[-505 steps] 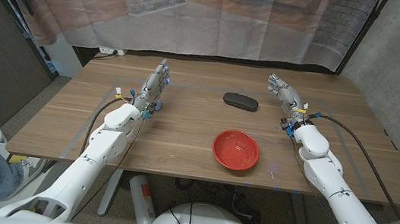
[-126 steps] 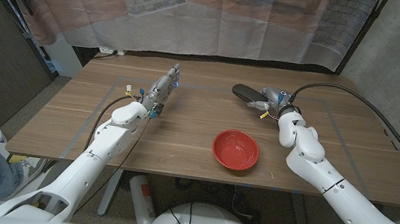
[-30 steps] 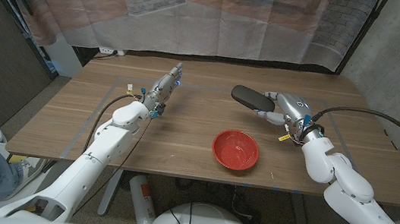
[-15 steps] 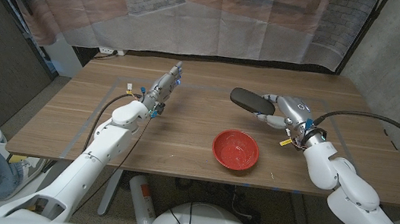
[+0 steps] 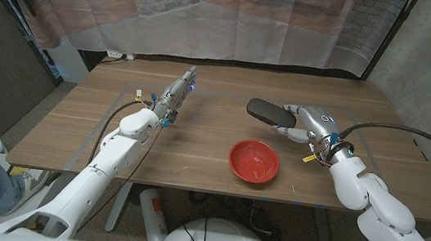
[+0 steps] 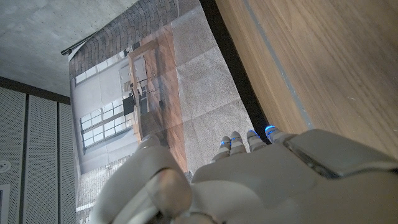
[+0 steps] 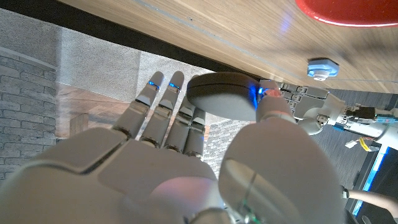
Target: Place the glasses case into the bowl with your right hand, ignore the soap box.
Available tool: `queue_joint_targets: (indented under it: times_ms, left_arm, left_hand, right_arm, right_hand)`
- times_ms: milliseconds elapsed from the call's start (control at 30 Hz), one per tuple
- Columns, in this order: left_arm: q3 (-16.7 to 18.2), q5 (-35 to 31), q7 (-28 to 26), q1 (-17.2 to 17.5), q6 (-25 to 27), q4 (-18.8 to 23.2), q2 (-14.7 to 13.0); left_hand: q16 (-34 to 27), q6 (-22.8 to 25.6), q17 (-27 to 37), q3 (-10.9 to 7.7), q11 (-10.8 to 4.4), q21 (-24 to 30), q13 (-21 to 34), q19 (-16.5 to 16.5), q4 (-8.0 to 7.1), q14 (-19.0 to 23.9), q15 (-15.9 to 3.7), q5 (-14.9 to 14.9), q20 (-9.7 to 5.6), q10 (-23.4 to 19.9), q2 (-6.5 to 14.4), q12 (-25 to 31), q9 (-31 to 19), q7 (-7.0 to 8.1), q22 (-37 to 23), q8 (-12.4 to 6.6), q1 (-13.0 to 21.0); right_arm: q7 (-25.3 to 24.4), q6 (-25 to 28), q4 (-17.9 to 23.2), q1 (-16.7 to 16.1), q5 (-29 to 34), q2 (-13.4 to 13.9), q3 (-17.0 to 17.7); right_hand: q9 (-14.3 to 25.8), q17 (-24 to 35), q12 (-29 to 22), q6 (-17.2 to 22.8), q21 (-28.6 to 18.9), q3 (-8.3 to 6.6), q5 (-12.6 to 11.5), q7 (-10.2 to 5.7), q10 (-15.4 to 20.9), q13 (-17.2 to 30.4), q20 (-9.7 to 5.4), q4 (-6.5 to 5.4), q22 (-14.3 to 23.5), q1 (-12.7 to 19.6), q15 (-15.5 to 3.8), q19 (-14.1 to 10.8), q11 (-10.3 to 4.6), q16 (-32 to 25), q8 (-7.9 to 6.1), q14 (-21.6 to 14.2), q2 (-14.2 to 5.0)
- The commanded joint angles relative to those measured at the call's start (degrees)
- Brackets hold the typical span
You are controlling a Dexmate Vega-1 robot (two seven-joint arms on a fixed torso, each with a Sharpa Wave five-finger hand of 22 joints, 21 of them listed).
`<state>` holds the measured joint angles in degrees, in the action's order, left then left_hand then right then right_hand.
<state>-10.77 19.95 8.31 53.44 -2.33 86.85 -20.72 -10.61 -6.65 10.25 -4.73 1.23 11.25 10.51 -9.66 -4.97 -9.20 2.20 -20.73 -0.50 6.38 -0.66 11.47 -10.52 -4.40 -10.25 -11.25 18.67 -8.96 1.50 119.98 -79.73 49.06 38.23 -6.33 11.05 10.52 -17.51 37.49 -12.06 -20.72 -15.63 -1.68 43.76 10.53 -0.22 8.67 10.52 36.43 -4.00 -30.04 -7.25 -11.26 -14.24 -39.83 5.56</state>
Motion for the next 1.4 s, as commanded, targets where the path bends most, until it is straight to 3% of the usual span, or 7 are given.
queue_joint_targets:
  times_ms: [33, 1400]
  left_arm:
    - [-0.2, -0.3, -0.4, 0.3, 0.5, 0.6, 0.0]
    - [-1.3, -2.1, -1.2, -1.9, 1.2, -0.2, 0.2]
  left_hand:
    - [-0.1, 0.2, 0.2, 0.33, -0.27, 0.2, 0.3, -1.4, -0.02, 0.1, -0.13, 0.0, -0.11, -0.3, 0.4, 0.3, -0.2, 0.19, -0.2, -0.04, 0.1]
    - [-0.1, 0.3, 0.2, 0.75, -0.25, 0.1, 0.3, -1.7, 0.01, 0.0, -0.15, 0.1, -0.05, -0.1, 0.7, 0.2, -0.2, 0.20, -0.2, -0.03, 0.3]
  right_arm:
    - [0.2, -1.3, 1.6, -2.9, 1.8, 0.3, 2.2]
    - [2.1, -5.2, 4.4, -9.4, 5.5, -0.3, 7.5]
  right_hand:
    - [0.3, 0.2, 0.4, 8.3, 0.1, -1.16, -0.1, -7.72, 2.5, 0.2, -0.32, -0.83, 0.1, 3.7, -5.97, -0.1, -2.63, 0.1, -0.01, -0.5, -3.64]
    - [0.4, 0.2, 1.3, 9.0, 0.3, -1.38, -0.1, -8.04, 2.7, 0.2, -0.56, -0.92, 0.1, 4.1, -6.51, 0.0, -2.69, 0.5, 0.58, 0.5, -3.59]
